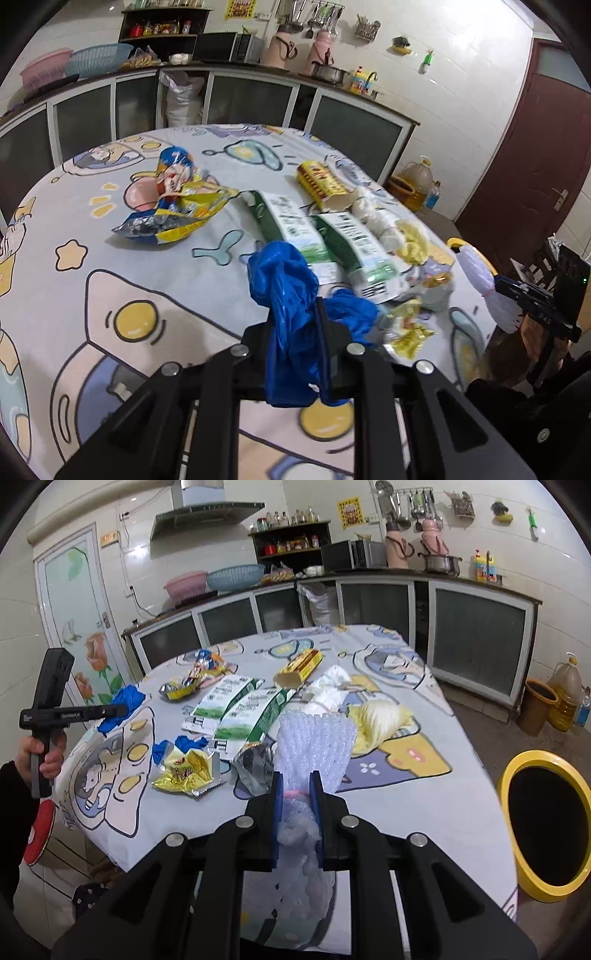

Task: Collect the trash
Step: 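Grasp the white foam net with the right gripper while the left gripper grasps the blue gloves, then carry the foam net and blue gloves over the yellow bin and release both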

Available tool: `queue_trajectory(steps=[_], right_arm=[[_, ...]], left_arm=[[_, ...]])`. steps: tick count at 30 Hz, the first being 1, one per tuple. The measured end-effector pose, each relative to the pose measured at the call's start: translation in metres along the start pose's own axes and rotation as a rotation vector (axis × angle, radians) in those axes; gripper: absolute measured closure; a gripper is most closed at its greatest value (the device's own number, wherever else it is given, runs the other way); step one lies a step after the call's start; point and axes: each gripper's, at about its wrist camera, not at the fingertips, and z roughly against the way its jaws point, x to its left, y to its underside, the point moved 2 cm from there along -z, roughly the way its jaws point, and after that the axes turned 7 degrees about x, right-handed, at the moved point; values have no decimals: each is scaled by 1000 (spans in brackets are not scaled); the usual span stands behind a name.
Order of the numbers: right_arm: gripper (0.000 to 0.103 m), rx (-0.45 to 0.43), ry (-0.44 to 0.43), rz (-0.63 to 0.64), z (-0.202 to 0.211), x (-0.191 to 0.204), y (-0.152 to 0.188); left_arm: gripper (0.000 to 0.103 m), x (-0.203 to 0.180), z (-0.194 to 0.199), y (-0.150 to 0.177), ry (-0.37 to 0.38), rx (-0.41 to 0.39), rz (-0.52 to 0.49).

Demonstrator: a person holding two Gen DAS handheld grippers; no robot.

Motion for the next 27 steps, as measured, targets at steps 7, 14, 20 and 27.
queue_trajectory(steps=[7,14,20,27], right_arm=[[89,-24,-18,-56,22,-28,5],[89,-68,86,-170,51,-98,17],[89,-129,228,-252,84,-163,26],[89,-161,339,-364,111,-235,38]], left_arm=[[87,-65,1,-10,58,-30,-72],[87,-162,-49,-41,181,25,-211],[87,-248,-111,-73,300,83,-301],[87,-338,-166,-94,393,119,-401]])
